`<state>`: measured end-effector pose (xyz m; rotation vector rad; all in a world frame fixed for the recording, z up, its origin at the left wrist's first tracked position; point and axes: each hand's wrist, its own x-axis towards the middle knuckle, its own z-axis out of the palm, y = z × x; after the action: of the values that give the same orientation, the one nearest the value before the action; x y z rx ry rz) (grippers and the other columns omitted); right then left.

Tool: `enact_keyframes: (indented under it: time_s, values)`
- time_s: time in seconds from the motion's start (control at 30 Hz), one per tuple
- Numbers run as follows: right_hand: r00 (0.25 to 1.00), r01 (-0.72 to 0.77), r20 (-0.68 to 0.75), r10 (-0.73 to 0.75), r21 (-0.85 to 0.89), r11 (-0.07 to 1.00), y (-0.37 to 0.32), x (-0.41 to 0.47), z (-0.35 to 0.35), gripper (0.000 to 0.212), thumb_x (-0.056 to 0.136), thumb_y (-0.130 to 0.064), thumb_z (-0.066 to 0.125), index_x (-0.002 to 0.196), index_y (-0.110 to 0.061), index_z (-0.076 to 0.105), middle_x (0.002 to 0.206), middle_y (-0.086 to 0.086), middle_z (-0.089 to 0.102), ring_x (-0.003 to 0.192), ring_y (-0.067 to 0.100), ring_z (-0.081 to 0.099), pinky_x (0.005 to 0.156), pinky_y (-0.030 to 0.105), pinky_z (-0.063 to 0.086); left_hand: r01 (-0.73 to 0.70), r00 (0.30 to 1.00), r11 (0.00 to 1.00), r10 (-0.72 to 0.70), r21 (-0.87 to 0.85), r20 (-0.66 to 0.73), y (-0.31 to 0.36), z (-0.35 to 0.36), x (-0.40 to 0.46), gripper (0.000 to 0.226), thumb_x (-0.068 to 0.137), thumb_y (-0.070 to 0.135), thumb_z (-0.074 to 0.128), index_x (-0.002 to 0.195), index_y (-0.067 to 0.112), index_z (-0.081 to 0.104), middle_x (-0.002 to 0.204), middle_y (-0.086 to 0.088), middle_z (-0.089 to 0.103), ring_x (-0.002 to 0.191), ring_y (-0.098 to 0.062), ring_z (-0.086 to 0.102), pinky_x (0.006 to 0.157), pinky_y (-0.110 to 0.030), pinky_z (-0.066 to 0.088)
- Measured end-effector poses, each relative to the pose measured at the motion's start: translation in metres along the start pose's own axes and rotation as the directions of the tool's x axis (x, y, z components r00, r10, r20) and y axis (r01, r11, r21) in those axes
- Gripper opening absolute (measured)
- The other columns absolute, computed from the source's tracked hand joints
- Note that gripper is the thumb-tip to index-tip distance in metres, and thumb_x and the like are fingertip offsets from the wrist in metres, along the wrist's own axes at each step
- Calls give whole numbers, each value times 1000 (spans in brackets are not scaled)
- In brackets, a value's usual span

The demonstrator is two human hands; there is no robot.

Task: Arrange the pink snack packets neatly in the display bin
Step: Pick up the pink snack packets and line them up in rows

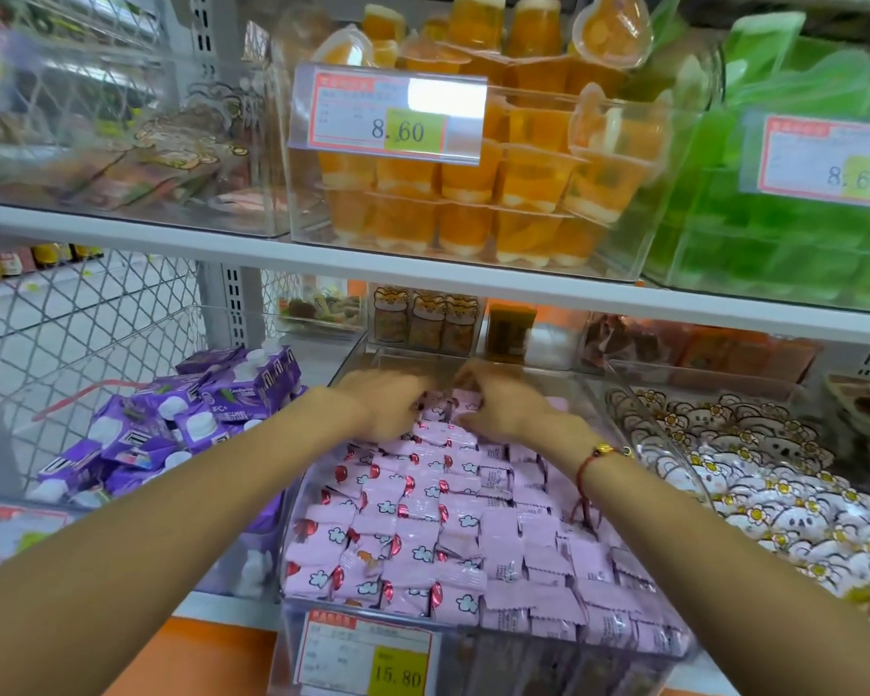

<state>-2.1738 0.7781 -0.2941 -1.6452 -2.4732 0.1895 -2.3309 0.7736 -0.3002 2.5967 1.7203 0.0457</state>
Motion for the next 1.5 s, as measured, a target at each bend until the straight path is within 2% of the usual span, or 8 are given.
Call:
enact_keyframes:
  time_s: [0.2,0.37,0.47,0.53,0.67,0.93,1.2,1.5]
  values:
    - [987,-29,163,6,137,990,19,-6,6,34,90,-2,42,116,-13,62,84,4,58,75,19,58,64,26,42,-66,995,997,69,-45,66,4,4,10,57,93,4,36,142,35,38,144,0,45,100,-21,51,72,-29,39]
    - [971,-6,239,-5,43,999,21,-11,9,48,98,-13,30,144,-26,37,143,12,44,118,30,49,96,35,38,-70,988,998,69,2,139,6,6,13,60,93,5,36,142,41,36,151,2,35,122,-28,45,81,-32,38]
    - [998,-2,57,-5,112,994,26,-16,14,41,99,-20,34,139,-22,43,123,14,59,105,29,56,87,33,43,-29,984,982,60,-185,168,4,0,16,50,95,4,37,139,26,44,143,-1,44,110,-17,49,80,-23,41]
    - [1000,-5,5,4,120,993,31,-18,18,38,99,-32,35,136,-26,44,108,9,63,104,27,57,89,35,45,18,991,952,22,-306,129,2,-3,20,40,98,9,39,136,21,47,134,0,52,99,-10,49,77,-18,40]
    - [989,31,146,-30,-6,999,37,-16,23,49,98,-52,24,143,-36,36,151,0,36,137,25,32,112,42,27,60,998,953,-65,-295,-6,1,-3,38,28,98,22,46,125,23,56,123,0,61,99,-17,56,79,-25,42]
    - [982,22,190,-14,-43,999,38,-15,24,53,96,-57,22,145,-38,28,158,-2,19,145,24,13,117,43,16,8,996,990,-21,-143,-90,3,5,60,21,88,38,64,108,33,69,105,13,68,77,-6,54,55,-13,31]
    - [968,6,249,15,-85,996,35,-17,22,57,94,-62,18,148,-42,17,159,-4,9,146,24,4,118,44,8,37,990,996,-48,-83,-135,10,8,63,17,88,30,66,103,27,72,110,7,69,95,-17,63,82,-29,51]
    - [952,-18,305,34,-56,998,35,-17,20,56,93,-64,16,146,-46,13,160,-5,5,146,26,-3,116,47,2,106,909,992,-127,-74,-397,16,1,59,11,96,14,51,103,12,59,113,-6,58,102,-25,54,81,-33,46]
